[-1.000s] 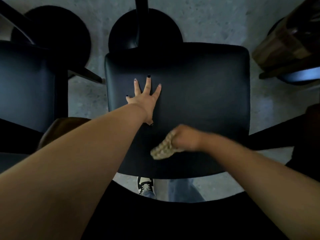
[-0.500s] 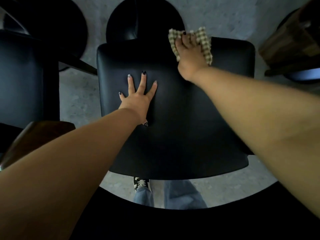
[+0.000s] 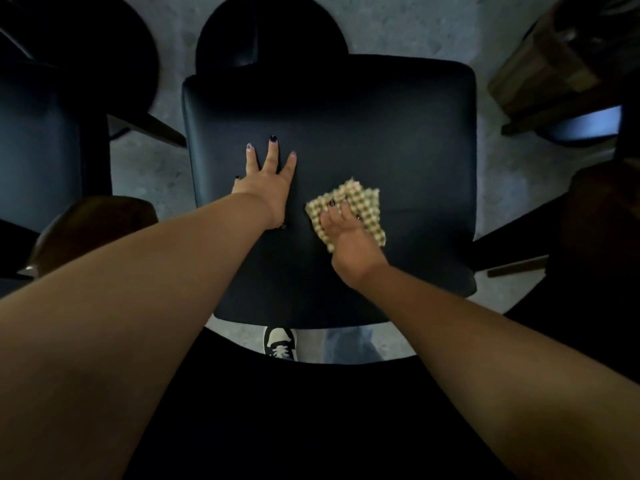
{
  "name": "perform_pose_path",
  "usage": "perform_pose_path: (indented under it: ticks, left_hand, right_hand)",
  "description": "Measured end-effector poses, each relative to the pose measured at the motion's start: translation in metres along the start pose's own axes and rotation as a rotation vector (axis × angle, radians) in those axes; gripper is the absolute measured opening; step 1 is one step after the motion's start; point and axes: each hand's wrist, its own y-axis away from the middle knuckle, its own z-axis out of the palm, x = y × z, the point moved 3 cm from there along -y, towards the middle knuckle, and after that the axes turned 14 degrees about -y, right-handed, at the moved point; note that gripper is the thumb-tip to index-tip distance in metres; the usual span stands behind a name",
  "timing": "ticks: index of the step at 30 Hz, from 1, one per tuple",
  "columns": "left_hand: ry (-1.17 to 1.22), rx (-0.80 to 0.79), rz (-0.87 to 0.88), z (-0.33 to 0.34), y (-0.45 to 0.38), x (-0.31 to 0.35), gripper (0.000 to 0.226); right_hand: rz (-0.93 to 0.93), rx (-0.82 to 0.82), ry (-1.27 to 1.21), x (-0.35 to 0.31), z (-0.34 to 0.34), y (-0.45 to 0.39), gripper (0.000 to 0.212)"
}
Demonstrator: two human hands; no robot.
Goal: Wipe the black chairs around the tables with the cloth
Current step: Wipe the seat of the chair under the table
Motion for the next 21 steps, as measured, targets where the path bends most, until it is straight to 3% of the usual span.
perform_pose_path:
  ticks: [4,8,12,14,16,19,21]
  left_hand:
    - [-0.04,-0.059,0.034,0.011,0.021,0.007,0.117]
    - [-0.059,-0.071,0.087,0.013,0.041,0.018,0.118]
    - [0.003,-0.006,0.263,0.01,0.05,0.036,0.121]
    - [0.143,-0.008,0.336,0.004,0.055,0.05,0.114]
    - [0.384,0.006,0.345,-0.007,0.058,0.061,0.088]
    - [0.761,0.1,0.254,-0.03,0.062,0.065,0.03]
    - [0.938,0.091,0.221,-0.047,0.06,0.065,0.026]
  right_hand:
    - [0.037,-0.056,-0.067,-0.01,0.016,0.027,0.073]
    - [0.159,-0.146,-0.375,-0.016,0.016,0.047,0.059]
    - [0.462,-0.082,-1.025,0.003,-0.013,0.057,0.022]
    - [0.511,-0.031,-1.248,0.013,-0.032,0.062,0.03]
    - [0.401,-0.006,-1.224,0.016,-0.057,0.065,0.033]
    - [0.258,0.015,-1.016,0.018,-0.111,0.069,0.024]
    - [0.229,0.004,-0.794,0.026,-0.152,0.069,0.033]
